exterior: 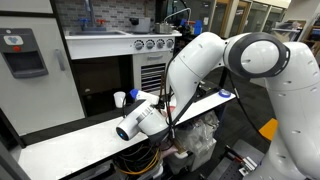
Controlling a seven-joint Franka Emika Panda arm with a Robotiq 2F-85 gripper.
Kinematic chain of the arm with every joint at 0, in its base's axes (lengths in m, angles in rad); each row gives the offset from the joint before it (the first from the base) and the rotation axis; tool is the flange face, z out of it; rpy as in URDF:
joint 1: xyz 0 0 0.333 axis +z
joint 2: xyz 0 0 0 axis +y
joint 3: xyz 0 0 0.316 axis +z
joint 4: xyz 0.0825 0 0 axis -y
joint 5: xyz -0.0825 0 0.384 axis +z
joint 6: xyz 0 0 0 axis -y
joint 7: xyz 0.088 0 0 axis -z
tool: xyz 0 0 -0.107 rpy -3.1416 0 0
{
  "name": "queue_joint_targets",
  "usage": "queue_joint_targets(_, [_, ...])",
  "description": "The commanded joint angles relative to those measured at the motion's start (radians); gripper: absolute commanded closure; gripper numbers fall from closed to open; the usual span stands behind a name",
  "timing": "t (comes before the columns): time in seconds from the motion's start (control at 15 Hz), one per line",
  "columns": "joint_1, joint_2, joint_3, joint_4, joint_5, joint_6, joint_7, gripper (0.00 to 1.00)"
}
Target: Use the wooden spoon to mix the contents of the white bowl
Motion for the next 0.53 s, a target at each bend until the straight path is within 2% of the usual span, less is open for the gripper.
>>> queue_joint_targets(0.0, [-0.014,-0.01,0.018,-0.009,0.034,0.034,0.042,0.97])
queue_joint_targets(0.47, [-0.018,-0.02,0.035,0.017,0.07,0.095,0.114,0.97])
